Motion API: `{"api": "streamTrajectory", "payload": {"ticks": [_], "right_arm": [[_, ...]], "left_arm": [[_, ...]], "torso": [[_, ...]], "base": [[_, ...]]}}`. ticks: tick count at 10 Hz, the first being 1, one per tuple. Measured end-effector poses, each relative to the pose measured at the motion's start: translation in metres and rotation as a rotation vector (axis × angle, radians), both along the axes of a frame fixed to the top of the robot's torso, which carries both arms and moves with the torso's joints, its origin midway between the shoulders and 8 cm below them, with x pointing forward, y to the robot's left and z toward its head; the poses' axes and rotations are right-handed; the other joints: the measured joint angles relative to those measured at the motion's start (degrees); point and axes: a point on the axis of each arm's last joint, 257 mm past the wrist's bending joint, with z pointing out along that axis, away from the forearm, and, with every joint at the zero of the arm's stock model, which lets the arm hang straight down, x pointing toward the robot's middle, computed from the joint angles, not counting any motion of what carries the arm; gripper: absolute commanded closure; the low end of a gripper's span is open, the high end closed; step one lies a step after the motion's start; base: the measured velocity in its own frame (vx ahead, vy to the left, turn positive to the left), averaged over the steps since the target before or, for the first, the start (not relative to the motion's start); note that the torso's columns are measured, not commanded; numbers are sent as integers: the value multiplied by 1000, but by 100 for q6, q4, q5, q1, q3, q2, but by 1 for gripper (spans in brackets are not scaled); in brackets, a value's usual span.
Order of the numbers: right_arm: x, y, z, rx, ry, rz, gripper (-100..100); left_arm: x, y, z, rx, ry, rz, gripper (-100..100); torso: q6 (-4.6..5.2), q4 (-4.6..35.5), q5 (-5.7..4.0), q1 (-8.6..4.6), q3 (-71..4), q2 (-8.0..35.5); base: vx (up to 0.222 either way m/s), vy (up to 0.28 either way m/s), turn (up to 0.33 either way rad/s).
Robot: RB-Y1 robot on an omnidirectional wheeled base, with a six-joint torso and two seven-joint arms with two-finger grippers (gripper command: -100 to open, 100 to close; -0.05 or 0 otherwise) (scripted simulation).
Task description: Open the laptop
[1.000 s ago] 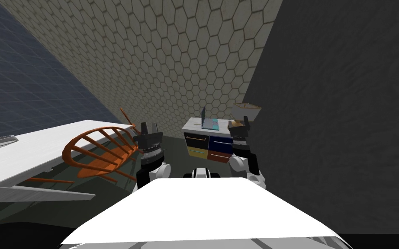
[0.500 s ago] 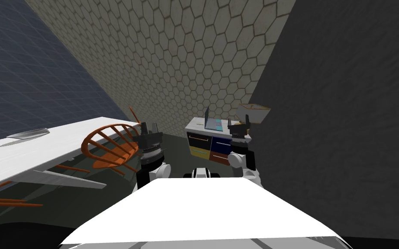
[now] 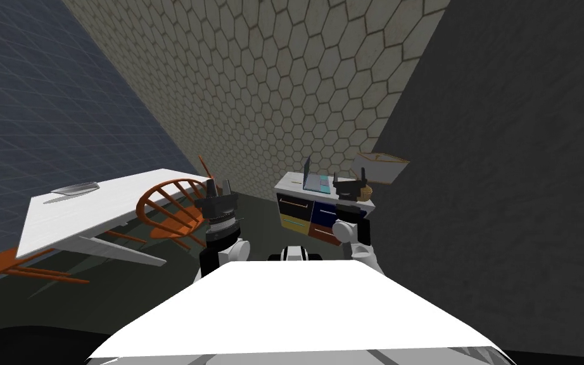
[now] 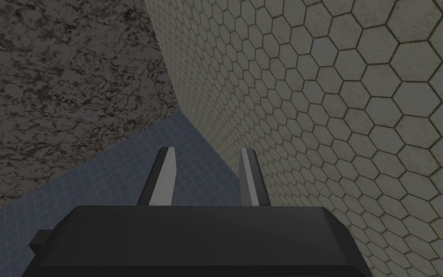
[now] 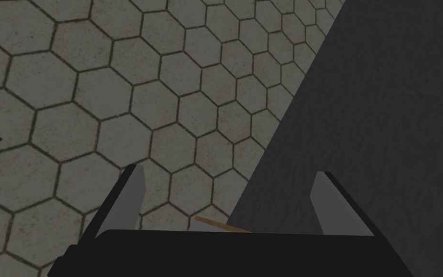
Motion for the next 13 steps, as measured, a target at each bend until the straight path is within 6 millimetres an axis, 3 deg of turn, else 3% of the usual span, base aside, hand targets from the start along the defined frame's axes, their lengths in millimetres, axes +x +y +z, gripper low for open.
{"api": "streamTrajectory", "payload": {"ticks": [13], "right_arm": [[37,-27,-10,425,-48,176,-100]], "left_arm": [[0,0,0,0,0,0,0]], "torso": [[0,1,0,0,2,3]], "base": [[15,-1,101]]}}
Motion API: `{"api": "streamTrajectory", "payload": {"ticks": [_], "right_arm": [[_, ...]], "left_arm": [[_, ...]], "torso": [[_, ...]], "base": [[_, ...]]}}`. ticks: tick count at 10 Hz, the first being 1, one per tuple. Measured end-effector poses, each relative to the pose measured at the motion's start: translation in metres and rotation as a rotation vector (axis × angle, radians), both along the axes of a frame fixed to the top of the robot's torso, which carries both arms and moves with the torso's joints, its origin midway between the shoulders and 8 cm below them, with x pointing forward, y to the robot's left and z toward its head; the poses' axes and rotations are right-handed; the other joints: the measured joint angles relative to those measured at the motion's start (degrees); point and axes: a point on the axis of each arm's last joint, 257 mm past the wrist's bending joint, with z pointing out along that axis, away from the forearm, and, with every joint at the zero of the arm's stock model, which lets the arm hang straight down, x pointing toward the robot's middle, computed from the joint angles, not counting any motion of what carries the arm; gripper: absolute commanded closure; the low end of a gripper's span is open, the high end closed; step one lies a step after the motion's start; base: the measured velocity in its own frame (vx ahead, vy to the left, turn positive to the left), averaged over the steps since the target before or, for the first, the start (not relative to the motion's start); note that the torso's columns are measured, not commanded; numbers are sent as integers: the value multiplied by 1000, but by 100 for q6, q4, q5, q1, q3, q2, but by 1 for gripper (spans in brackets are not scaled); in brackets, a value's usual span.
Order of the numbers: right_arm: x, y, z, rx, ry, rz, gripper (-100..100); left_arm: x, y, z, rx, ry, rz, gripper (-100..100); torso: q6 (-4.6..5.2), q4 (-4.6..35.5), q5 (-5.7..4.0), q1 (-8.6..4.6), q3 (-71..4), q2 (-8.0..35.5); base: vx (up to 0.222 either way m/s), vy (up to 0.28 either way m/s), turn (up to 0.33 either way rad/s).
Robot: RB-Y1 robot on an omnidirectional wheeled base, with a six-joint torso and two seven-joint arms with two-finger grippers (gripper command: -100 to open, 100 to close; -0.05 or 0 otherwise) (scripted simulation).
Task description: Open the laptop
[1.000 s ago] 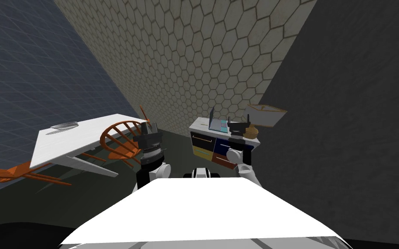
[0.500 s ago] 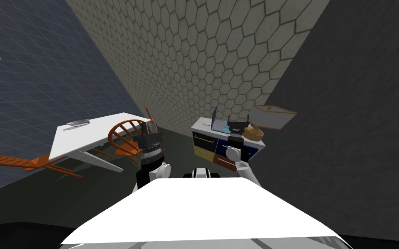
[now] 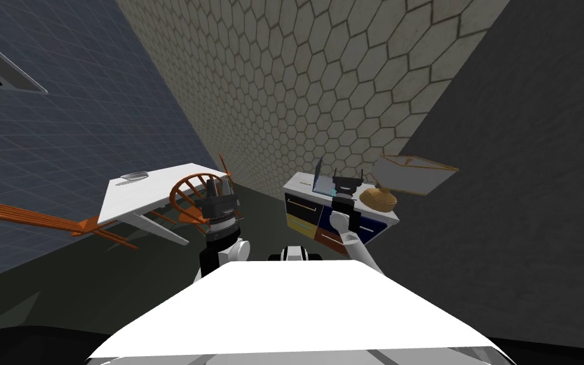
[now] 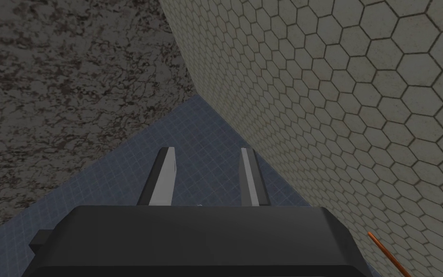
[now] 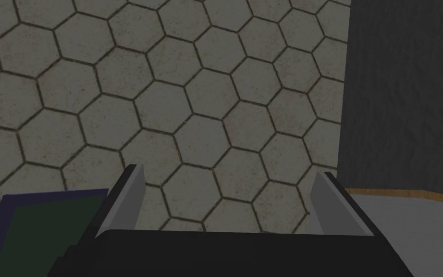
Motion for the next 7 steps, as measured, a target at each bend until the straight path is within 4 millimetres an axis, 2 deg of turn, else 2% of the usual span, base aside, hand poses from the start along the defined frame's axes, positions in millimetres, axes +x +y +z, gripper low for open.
{"api": "streamTrajectory", "payload": {"ticks": [7], "right_arm": [[25,-18,-21,236,4,70,-100]], "left_arm": [[0,0,0,0,0,0,0]], "torso": [[2,0,0,-1,1,1]], "base": [[20,-4,87]]}}
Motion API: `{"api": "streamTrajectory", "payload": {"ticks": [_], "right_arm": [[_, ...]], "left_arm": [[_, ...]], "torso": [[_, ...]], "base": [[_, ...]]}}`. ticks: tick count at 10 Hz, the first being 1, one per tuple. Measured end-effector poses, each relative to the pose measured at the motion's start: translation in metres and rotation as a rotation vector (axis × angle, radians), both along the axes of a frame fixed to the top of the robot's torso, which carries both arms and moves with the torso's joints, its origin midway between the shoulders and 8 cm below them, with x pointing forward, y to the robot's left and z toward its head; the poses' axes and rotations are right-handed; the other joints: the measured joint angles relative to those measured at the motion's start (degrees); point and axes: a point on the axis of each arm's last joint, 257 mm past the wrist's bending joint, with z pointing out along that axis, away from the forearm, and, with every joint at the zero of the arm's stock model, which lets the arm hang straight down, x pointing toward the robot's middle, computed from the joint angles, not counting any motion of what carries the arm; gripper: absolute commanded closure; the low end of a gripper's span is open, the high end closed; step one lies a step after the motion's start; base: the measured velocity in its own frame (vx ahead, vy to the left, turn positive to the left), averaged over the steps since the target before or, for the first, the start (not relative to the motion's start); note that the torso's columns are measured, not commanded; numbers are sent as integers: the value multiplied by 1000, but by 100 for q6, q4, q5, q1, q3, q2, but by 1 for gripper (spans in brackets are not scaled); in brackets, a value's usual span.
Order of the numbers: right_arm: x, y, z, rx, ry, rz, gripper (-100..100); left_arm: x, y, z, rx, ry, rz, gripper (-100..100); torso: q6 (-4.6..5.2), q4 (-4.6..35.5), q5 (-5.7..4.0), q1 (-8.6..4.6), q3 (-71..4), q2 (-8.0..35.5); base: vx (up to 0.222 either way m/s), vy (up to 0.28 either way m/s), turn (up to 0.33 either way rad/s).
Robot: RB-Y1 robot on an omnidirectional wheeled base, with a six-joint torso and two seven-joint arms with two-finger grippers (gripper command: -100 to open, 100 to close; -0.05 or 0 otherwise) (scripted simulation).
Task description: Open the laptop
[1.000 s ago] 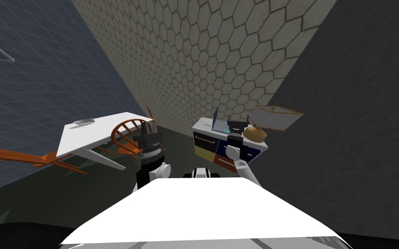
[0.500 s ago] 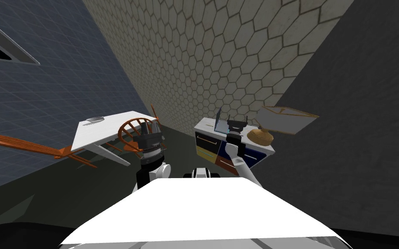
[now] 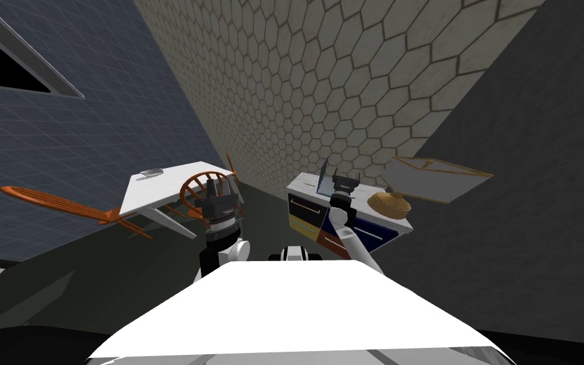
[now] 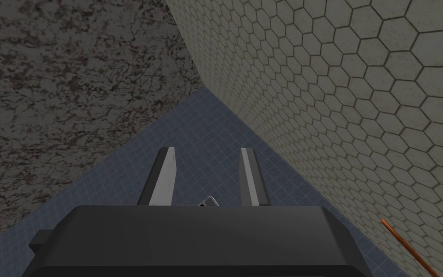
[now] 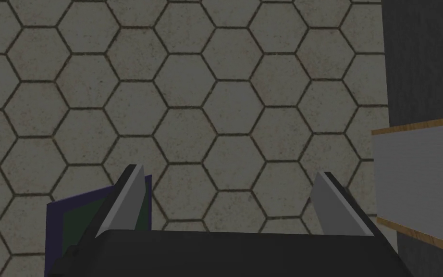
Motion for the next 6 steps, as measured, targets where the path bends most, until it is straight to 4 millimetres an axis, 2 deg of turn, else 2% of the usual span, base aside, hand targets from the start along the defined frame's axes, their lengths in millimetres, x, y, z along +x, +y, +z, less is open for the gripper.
{"api": "streamTrajectory", "payload": {"ticks": [6], "right_arm": [[21,-13,-21,184,11,37,-100]], "left_arm": [[0,0,0,0,0,0,0]], "torso": [[0,0,0,1,-1,-1]], "base": [[20,-4,63]]}}
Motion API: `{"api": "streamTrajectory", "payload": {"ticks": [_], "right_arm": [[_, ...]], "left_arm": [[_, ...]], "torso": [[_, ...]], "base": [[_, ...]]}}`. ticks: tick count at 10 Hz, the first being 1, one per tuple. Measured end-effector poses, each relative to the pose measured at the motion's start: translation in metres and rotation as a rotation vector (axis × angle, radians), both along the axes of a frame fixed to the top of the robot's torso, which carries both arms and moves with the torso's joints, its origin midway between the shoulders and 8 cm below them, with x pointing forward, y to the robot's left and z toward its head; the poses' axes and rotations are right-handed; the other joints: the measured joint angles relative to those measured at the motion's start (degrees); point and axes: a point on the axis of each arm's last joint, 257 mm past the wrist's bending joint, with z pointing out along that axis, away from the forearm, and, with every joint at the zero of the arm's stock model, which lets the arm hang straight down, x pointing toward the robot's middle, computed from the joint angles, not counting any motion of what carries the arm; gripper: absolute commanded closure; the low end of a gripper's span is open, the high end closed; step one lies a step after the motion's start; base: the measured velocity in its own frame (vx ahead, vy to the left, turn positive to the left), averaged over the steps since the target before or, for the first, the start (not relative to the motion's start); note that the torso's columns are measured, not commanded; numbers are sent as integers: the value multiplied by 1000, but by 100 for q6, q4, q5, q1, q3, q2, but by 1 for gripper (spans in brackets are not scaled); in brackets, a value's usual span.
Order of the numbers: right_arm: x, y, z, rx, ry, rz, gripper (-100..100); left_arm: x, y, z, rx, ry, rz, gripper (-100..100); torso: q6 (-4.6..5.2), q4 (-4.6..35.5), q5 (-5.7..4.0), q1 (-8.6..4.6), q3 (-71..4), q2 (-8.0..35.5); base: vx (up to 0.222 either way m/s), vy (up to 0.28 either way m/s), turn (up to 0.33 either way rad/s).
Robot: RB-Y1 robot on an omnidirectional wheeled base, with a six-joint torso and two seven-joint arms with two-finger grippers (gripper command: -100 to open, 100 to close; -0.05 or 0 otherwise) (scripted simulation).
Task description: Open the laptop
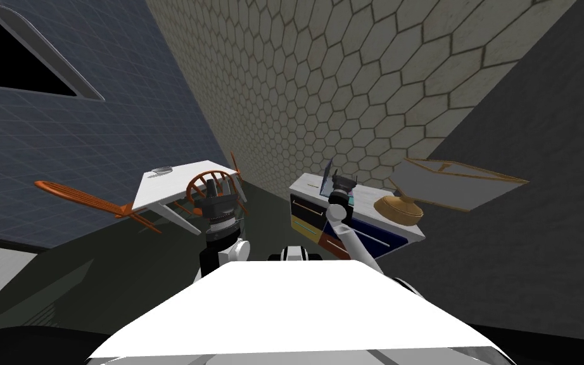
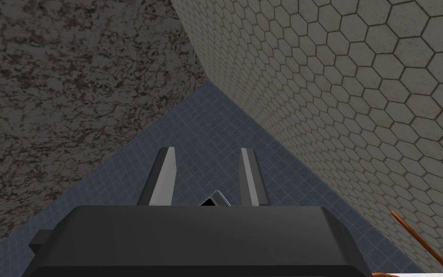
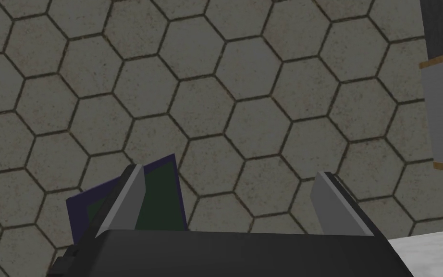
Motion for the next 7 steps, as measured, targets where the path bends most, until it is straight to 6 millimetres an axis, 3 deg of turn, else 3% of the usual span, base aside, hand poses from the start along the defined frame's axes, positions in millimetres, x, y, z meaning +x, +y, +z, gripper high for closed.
{"api": "streamTrajectory", "payload": {"ticks": [7], "right_arm": [[21,-10,-33,229,22,28,-100]], "left_arm": [[0,0,0,0,0,0,0]], "torso": [[-1,1,0,1,2,3]], "base": [[22,-7,53]]}}
